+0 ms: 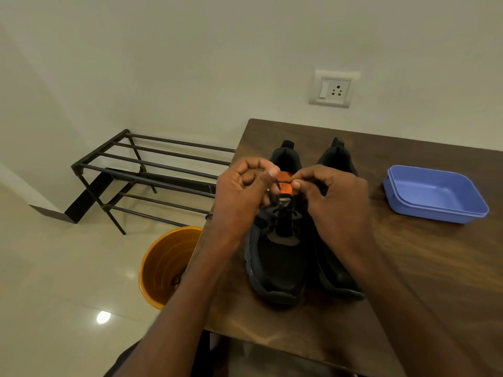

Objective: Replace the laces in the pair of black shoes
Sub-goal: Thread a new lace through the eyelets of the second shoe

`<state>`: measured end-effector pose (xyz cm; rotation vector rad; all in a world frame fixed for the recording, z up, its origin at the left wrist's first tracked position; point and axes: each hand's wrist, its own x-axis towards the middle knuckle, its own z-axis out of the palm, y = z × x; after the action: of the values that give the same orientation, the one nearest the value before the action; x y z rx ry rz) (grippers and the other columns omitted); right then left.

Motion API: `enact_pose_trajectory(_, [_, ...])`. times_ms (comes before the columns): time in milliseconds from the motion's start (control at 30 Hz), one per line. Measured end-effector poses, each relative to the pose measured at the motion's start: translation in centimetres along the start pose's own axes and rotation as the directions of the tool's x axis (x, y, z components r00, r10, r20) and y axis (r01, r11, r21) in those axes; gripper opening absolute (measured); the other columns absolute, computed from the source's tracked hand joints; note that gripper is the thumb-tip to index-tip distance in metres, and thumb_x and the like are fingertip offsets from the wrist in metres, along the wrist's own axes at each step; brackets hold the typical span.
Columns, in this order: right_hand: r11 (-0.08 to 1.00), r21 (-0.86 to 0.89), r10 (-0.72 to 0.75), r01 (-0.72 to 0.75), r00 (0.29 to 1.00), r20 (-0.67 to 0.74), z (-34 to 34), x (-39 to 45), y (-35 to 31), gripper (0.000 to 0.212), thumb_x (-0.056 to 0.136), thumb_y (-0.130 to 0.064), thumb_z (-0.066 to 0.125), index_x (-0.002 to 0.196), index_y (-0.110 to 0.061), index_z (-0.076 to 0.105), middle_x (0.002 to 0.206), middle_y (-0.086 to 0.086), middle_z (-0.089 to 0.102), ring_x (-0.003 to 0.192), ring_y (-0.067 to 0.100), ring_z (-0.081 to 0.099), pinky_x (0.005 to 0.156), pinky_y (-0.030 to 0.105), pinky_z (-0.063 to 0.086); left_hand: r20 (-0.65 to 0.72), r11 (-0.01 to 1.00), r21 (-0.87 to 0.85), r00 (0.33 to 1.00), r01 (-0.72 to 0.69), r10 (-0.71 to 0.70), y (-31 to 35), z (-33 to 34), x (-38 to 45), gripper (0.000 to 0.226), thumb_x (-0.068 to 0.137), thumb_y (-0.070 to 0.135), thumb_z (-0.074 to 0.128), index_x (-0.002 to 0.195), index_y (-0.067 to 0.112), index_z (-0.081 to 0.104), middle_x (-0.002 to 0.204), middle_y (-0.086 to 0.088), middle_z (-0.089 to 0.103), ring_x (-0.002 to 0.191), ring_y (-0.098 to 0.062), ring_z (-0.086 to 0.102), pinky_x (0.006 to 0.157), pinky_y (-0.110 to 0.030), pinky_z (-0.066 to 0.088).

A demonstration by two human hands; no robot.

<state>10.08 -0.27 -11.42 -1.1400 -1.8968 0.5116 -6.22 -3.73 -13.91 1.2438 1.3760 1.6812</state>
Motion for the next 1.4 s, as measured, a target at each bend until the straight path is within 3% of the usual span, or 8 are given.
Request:
enact_pose_trajectory(167, [0.956,0.161,0.244,-0.245,0.969,0.027,0.1,2.1,-0.5,0.024,0.099,-0.012,0.066,0.111,-0.029,0.077,0.096,-0.017,0.074,0.088,-0.005,0.068,0.085,0.019,0.057,-0.197,0.967,0.254,0.978,-0.011,0.063,-2.2,-0.2,1.3,0.007,0.102,0.02,0.063,0.105,0.015,0.067,0.088,0.005,0.066,0.081,-0.004,0.064,0.071,-0.015,0.052])
enact_pose_trajectory(300, [0.972,0.125,0.198,-0.199,0.98,0.023,0.6,1.8,-0.4,0.019,0.095,-0.016,0.071,0.107,-0.03,0.078,0.092,-0.026,0.07,0.089,-0.021,0.061,0.076,-0.001,0.044,-0.042,0.927,0.351,0.991,0.135,-0.128,-3.2,-0.1,0.9,0.019,0.095,0.033,0.072,0.109,0.026,0.061,0.092,0.002,0.064,0.082,-0.009,0.065,0.073,-0.026,0.06])
enact_pose_trajectory(567, [0.997,-0.076,0.008,-0.005,0.999,0.037,1.2,0.4,2.2,0.015,0.09,-0.018,0.077,0.105,-0.02,0.081,0.098,-0.01,0.073,0.089,-0.001,0.066,0.082,0.005,0.047,-0.002,0.821,0.557,0.989,0.126,-0.15,-2.5,0.1,-0.6,0.041,0.083,0.047,0.081,0.107,0.027,0.055,0.092,0.01,0.057,0.082,-0.003,0.06,0.07,-0.02,0.056])
enact_pose_trajectory(767, [0.974,-0.201,-0.106,0.108,0.994,0.02,2.9,-0.3,1.9,0.022,0.09,-0.009,0.076,0.111,-0.015,0.077,0.102,-0.001,0.072,0.096,0.02,0.063,0.088,0.033,0.052,-0.075,0.806,0.582,0.994,0.109,-0.08,-2.1,0.3,-1.1,0.029,0.086,0.048,0.078,0.096,0.028,0.06,0.086,0.009,0.063,0.078,-0.005,0.064,0.069,-0.027,0.06])
enact_pose_trajectory(900, [0.962,-0.261,-0.088,0.083,0.996,-0.007,2.9,-0.3,2.1,0.013,0.086,-0.018,0.078,0.098,-0.018,0.078,0.099,-0.003,0.052,0.094,0.017,0.047,0.077,0.03,0.044,-0.094,0.812,0.577,0.995,0.086,-0.038,-2.0,0.6,-1.5,0.024,0.087,0.049,0.075,0.093,0.03,0.062,0.083,0.011,0.064,0.076,-0.002,0.064,0.067,-0.025,0.059])
enact_pose_trajectory(1100, [0.986,-0.102,0.122,-0.129,0.99,-0.07,3.3,-0.6,1.8,0.009,0.082,-0.03,0.081,0.091,-0.029,0.078,0.099,-0.009,0.051,0.099,0.016,0.048,0.08,0.023,0.043,-0.08,0.814,0.579,0.997,0.037,0.011,-2.0,0.7,-1.6,0.018,0.09,0.043,0.073,0.097,0.029,0.064,0.086,0.014,0.063,0.079,0.0,0.064,0.068,-0.02,0.058])
enact_pose_trajectory(1267, [0.983,-0.107,0.15,-0.15,0.989,-0.011,3.3,-0.5,1.8,0.009,0.082,-0.036,0.08,0.09,-0.034,0.077,0.102,-0.012,0.052,0.102,0.016,0.049,0.089,0.046,0.052,-0.112,0.844,0.535,0.988,-0.031,0.107,-1.9,1.0,-2.0,0.007,0.098,0.022,0.067,0.103,0.023,0.072,0.089,0.014,0.068,0.081,0.0,0.067,0.07,-0.015,0.057])
enact_pose_trajectory(1400, [0.984,-0.108,0.143,-0.14,0.99,0.018,3.0,-0.3,2.0,0.009,0.081,-0.033,0.082,0.089,-0.035,0.077,0.1,-0.012,0.051,0.1,0.016,0.048,0.087,0.048,0.053,-0.105,0.845,0.533,0.988,-0.043,0.116,-2.1,1.0,-2.0,0.017,0.1,0.017,0.064,0.113,0.02,0.073,0.099,0.01,0.072,0.089,0.001,0.069,0.079,-0.019,0.06])
